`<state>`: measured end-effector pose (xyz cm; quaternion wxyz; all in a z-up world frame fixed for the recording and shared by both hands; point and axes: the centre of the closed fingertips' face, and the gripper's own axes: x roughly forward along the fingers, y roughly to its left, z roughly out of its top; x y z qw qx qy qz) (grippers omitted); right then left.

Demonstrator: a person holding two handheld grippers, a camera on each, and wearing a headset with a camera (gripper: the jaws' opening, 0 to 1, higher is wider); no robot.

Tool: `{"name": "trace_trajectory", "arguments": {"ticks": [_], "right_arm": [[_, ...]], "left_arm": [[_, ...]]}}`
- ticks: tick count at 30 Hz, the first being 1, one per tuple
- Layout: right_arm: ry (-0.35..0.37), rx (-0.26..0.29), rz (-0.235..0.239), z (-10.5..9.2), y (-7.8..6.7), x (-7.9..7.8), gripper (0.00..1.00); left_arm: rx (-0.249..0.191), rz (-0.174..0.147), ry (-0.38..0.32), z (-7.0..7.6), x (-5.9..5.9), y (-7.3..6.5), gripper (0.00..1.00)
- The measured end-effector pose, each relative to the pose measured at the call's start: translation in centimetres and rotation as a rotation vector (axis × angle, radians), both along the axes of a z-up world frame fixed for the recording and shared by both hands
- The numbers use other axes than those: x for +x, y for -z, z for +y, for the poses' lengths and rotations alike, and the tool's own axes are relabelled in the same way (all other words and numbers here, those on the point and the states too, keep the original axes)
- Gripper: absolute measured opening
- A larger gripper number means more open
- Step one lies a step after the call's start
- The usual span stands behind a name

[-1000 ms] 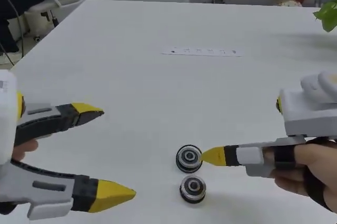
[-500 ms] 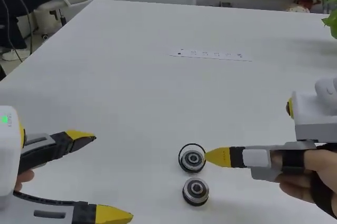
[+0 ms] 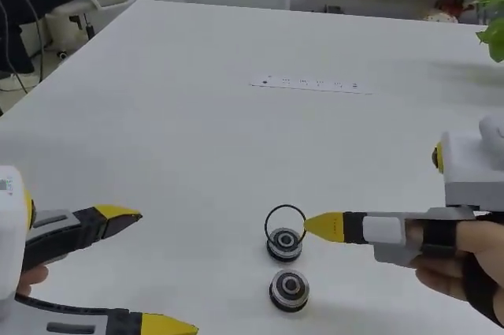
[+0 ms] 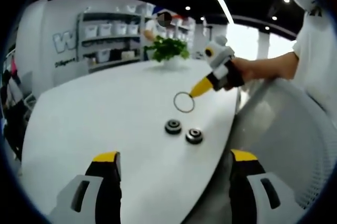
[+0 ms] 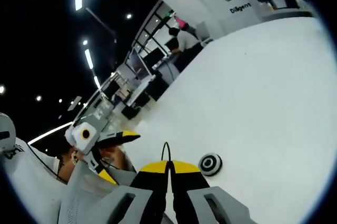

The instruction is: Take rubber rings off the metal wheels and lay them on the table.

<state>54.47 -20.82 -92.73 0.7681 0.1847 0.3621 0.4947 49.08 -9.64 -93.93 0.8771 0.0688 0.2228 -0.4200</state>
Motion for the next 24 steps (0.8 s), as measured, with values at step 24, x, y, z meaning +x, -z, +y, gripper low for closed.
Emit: {"name": "trace_trajectory", "arguments": {"ticks": [24], "right_arm": [[-0.206, -0.114, -0.079, 5.6, 0.7, -1.1, 0.0]], "left_arm": [[-0.008, 0.003, -0.004, 0.1, 0.1, 0.0, 0.85]]}}
